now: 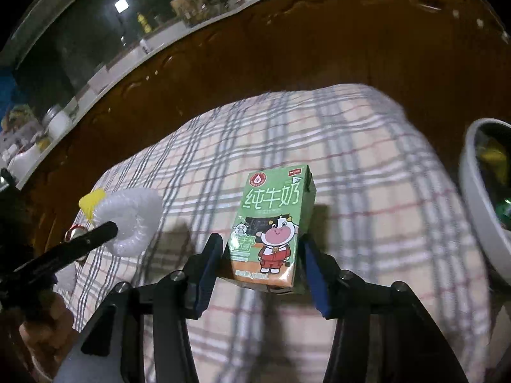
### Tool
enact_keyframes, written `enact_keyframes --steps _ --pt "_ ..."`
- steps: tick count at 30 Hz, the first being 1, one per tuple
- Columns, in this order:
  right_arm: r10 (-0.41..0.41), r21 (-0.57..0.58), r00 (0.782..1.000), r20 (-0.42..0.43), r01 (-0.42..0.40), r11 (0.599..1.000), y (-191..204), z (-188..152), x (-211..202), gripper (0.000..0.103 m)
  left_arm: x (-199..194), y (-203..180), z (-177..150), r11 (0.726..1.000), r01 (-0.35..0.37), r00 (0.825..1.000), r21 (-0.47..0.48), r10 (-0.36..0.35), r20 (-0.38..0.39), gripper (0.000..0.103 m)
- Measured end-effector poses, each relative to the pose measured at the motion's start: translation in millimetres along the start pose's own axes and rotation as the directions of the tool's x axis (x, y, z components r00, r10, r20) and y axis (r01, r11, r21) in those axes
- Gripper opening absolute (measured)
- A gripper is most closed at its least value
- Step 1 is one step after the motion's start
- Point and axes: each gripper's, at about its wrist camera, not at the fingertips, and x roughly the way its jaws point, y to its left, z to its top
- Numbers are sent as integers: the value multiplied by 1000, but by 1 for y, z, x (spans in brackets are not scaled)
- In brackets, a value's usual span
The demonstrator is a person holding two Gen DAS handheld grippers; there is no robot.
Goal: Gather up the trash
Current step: 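Grasp the white foam net with the left tool while the right tool grasps the green milk carton, then carry the foam net and milk carton over the white bin and open both tools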
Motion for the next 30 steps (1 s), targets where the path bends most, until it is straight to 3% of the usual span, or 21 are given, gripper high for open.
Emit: enact_keyframes --steps 5,7,9,13,18,30 --pt "-43 27 999 -19 44 999 -26 -11 -10 51 15 -39 -9 996 42 998 77 -39 -42 13" --pt "-52 50 998 -37 54 997 -34 -11 -6 55 18 -48 -12 994 47 998 94 -43 -50 13" --pt "-65 53 997 -32 67 996 -36 -9 -4 66 20 -54 -13 994 48 998 101 -43 -54 13" --pt "-97 21 995 -26 97 995 -34 -2 6 67 19 -55 -11 994 34 998 102 -28 -57 13" --pt "-64 44 998 -11 64 997 -42 -6 5 48 19 -62 -10 993 24 998 115 -18 -57 13" --pt "-79 97 989 122 68 993 -78 -20 -80 47 30 -132 -15 968 114 992 224 -97 -84 13"
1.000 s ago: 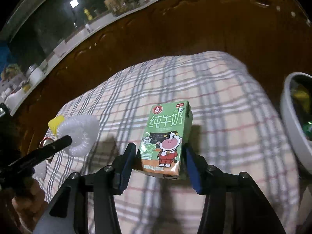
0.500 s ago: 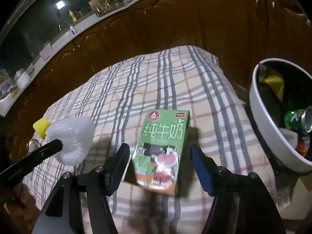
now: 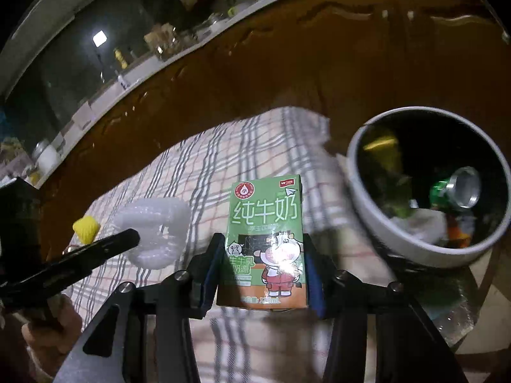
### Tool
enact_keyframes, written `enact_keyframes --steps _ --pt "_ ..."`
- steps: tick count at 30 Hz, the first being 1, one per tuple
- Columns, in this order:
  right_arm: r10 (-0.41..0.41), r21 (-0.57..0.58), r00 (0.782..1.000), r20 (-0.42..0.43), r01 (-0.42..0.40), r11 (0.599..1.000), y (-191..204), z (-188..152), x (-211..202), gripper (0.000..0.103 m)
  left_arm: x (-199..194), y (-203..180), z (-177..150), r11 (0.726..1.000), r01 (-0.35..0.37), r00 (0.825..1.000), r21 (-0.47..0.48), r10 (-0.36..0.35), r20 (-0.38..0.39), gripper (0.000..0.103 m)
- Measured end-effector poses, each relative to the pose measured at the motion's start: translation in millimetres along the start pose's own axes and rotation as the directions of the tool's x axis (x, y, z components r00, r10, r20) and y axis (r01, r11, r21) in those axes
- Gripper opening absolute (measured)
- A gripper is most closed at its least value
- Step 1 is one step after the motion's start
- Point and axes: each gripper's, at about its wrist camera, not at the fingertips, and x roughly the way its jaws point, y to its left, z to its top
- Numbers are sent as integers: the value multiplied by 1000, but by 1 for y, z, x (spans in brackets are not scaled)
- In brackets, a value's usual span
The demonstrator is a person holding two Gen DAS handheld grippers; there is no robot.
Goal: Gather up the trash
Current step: 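Carry the foam net and milk carton over the white bin and open both tools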
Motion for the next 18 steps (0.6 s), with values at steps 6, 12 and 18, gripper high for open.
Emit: enact_keyframes --steps 6,12,18 --pt "-56 61 997 49 53 997 -43 -1 -32 47 10 -46 9 996 48 999 73 -47 -8 13" --pt "-114 114 990 89 103 988 -79 2 -54 47 23 -85 22 988 76 997 136 -75 -13 13" --pt "-142 135 984 108 127 983 -101 13 -64 47 41 -120 33 979 103 995 178 -98 -34 13"
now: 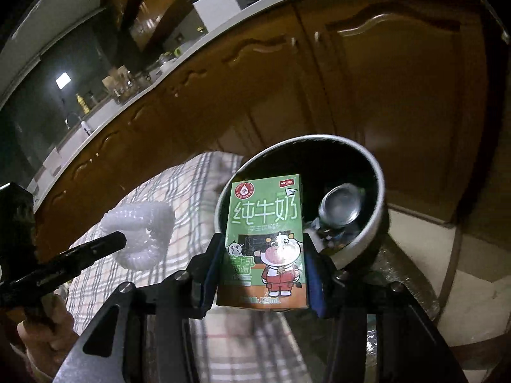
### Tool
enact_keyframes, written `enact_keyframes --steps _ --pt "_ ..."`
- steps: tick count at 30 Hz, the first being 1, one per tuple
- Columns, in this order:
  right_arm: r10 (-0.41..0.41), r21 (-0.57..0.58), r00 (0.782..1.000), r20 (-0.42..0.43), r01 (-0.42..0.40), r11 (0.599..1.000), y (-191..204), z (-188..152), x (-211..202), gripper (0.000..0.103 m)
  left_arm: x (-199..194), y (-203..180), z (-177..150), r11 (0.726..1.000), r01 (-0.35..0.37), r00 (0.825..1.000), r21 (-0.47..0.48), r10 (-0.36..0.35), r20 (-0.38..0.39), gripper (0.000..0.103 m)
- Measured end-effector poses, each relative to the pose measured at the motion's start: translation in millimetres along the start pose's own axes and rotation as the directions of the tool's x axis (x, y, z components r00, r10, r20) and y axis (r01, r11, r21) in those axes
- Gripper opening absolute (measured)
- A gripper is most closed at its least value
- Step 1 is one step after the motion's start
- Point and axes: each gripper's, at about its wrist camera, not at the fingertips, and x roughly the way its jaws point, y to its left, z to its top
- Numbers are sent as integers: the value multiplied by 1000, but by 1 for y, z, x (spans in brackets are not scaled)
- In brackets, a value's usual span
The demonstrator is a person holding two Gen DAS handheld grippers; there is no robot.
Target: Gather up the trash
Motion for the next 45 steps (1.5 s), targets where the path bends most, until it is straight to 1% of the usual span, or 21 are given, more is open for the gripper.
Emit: enact_keyframes --steps 6,10,18,28,30,31,32,33,35,40,42,45 --pt "-10 10 1000 17 10 1000 -13 12 4 47 26 -26 18 999 13 1000 45 -12 -23 13" --pt "-11 13 1000 12 11 1000 -20 20 11 47 46 -40 30 997 12 999 74 -10 -39 13" --pt "-14 13 1000 -13 14 1000 -30 27 26 47 68 -48 39 996 17 998 89 -11 -68 13" --pt "-21 17 999 -38 22 1000 -40 34 39 47 86 -55 42 994 17 995 104 -7 -95 13" --pt "-24 18 999 -43 25 1000 -41 35 42 47 89 -56 42 994 18 995 106 -7 -101 15" --pt "-26 19 999 -47 26 999 -42 36 44 48 90 -57 42 994 19 995 107 -8 -103 16" --pt "-26 21 998 -50 27 999 -43 37 46 48 92 -57 42 994 21 994 108 -9 -108 24" --pt "-20 24 998 -57 22 999 -44 37 48 50 94 -58 42 994 21 993 106 -9 -115 35" --pt "-11 37 998 -62 14 999 -47 39 51 51 94 -57 42 995 15 993 103 -3 -115 52" --pt "-4 54 999 -49 7 999 -49 39 49 55 91 -54 41 995 28 994 91 -18 -110 54" --pt "2 60 999 -42 1 998 -49 37 45 56 88 -53 40 996 32 994 85 -23 -105 59" --pt "13 67 1000 -27 -11 998 -49 36 40 58 81 -51 36 997 44 995 71 -37 -98 62"
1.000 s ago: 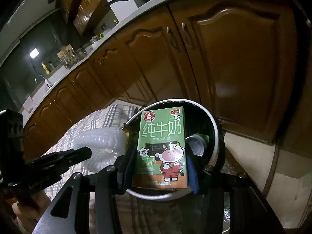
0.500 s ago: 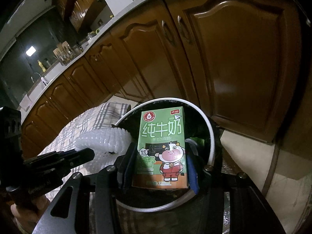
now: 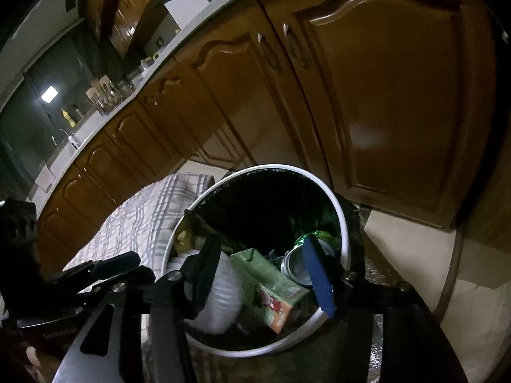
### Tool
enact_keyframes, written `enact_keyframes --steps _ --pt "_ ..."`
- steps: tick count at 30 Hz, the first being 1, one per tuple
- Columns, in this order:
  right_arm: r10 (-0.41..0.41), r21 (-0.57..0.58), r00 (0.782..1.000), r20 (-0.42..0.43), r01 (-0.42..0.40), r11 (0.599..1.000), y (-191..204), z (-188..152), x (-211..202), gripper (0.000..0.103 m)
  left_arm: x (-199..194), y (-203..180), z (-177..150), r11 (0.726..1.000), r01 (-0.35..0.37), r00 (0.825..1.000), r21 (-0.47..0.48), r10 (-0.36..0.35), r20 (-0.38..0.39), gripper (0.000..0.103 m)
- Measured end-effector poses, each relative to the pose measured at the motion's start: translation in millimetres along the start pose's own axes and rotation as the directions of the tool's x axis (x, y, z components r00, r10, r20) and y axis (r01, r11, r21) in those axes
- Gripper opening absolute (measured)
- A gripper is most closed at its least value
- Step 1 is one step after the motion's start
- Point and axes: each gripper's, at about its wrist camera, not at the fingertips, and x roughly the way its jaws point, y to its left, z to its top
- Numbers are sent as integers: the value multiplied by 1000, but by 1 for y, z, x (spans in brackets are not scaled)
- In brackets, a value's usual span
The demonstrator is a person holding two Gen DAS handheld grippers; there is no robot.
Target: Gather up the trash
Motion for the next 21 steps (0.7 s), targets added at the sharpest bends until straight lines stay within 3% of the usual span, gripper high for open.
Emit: enact_keyframes --steps 8,13,21 --pt "7 3 998 55 -7 1000 10 -11 -23 69 -27 10 -19 999 4 999 -46 -2 39 62" --pt "6 -13 997 78 -5 1000 25 -29 -36 84 -44 21 -38 996 -1 998 -92 7 65 62" --pt "-1 -42 994 109 6 999 54 -66 -53 94 -72 38 -78 986 -11 992 -167 32 125 71"
